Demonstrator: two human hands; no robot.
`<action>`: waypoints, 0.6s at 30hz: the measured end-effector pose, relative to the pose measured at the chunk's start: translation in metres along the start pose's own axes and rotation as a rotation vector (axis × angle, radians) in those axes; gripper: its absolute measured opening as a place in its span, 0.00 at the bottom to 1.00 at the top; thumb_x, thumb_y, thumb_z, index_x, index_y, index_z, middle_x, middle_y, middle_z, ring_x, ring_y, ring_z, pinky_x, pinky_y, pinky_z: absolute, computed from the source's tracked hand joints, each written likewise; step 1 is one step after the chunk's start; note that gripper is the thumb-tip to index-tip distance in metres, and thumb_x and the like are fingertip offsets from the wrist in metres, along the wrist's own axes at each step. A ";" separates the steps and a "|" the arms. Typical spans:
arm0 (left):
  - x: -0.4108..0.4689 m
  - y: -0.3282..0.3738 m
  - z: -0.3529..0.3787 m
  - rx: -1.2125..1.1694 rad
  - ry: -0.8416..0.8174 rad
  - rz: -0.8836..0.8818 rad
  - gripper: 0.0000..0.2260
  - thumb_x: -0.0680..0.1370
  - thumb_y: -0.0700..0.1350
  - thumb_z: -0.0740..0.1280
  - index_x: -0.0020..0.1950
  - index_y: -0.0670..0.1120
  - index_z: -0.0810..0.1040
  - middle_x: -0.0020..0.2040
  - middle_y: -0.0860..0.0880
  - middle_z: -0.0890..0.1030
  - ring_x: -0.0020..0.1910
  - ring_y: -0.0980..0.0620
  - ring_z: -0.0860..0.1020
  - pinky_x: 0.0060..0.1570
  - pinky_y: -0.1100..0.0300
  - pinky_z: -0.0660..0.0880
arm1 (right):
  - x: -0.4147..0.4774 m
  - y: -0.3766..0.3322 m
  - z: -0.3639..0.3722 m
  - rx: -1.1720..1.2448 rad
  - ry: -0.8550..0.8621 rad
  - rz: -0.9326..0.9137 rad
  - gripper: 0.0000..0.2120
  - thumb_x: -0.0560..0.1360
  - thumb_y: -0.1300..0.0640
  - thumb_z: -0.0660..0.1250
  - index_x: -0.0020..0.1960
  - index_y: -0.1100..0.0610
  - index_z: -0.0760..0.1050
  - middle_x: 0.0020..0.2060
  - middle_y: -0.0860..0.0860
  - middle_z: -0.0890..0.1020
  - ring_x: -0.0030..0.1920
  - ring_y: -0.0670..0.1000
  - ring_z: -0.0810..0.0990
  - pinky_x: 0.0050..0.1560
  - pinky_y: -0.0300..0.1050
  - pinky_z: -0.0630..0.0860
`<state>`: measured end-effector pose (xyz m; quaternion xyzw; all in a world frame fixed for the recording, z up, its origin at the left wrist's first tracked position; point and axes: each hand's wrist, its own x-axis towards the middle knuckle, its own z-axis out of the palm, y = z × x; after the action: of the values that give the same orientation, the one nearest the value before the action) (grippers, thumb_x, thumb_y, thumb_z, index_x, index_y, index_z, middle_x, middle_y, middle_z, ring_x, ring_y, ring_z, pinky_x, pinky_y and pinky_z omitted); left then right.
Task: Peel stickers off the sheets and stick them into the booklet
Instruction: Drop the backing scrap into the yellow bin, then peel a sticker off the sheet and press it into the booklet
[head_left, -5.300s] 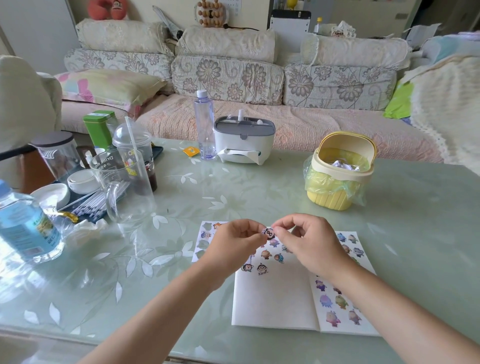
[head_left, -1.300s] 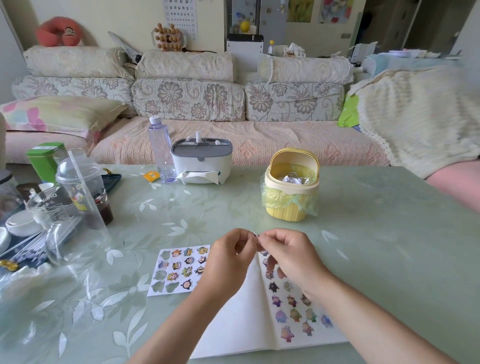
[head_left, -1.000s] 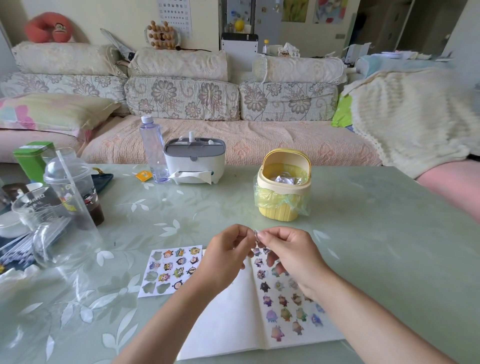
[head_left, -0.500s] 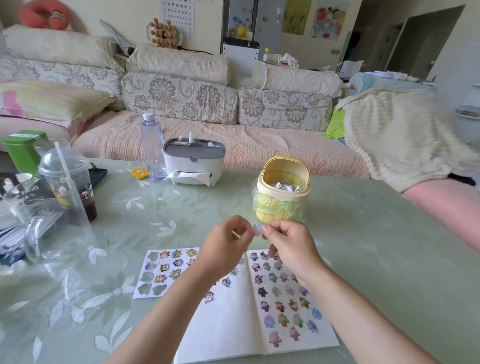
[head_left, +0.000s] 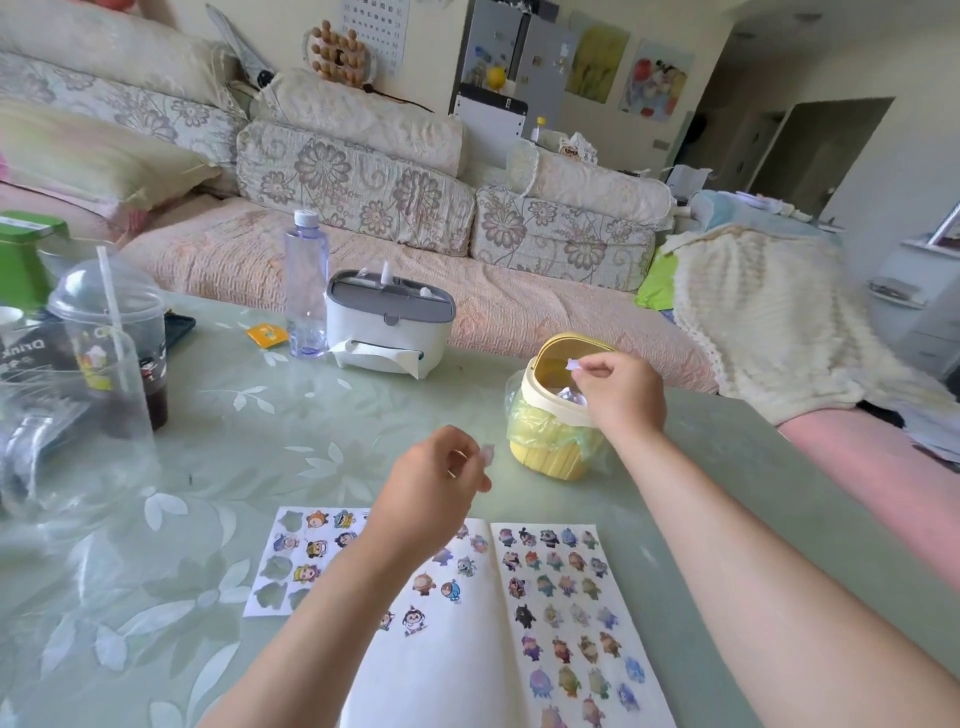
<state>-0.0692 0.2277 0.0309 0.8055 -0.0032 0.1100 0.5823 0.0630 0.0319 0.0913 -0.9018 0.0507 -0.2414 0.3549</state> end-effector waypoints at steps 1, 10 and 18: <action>0.000 0.000 -0.001 -0.013 0.005 -0.001 0.09 0.81 0.52 0.66 0.44 0.49 0.75 0.37 0.58 0.84 0.35 0.45 0.81 0.28 0.60 0.74 | 0.004 -0.001 0.002 -0.024 -0.032 0.003 0.07 0.72 0.51 0.73 0.50 0.47 0.85 0.45 0.43 0.87 0.50 0.47 0.84 0.52 0.44 0.78; -0.005 -0.002 -0.010 0.095 0.156 0.114 0.08 0.79 0.52 0.68 0.41 0.53 0.76 0.37 0.64 0.84 0.35 0.57 0.81 0.40 0.53 0.79 | -0.069 -0.026 -0.007 0.086 -0.240 -0.055 0.07 0.74 0.49 0.70 0.39 0.48 0.83 0.32 0.39 0.83 0.36 0.45 0.82 0.44 0.42 0.77; -0.037 -0.006 -0.015 0.509 0.297 0.506 0.03 0.75 0.49 0.73 0.43 0.56 0.81 0.32 0.62 0.75 0.29 0.62 0.74 0.25 0.67 0.66 | -0.152 -0.029 -0.021 0.501 -0.612 0.273 0.18 0.77 0.42 0.68 0.44 0.57 0.83 0.37 0.50 0.86 0.29 0.52 0.80 0.27 0.42 0.63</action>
<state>-0.1069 0.2392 0.0229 0.8732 -0.0901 0.3631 0.3123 -0.0824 0.0803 0.0635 -0.8027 0.0015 0.0823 0.5907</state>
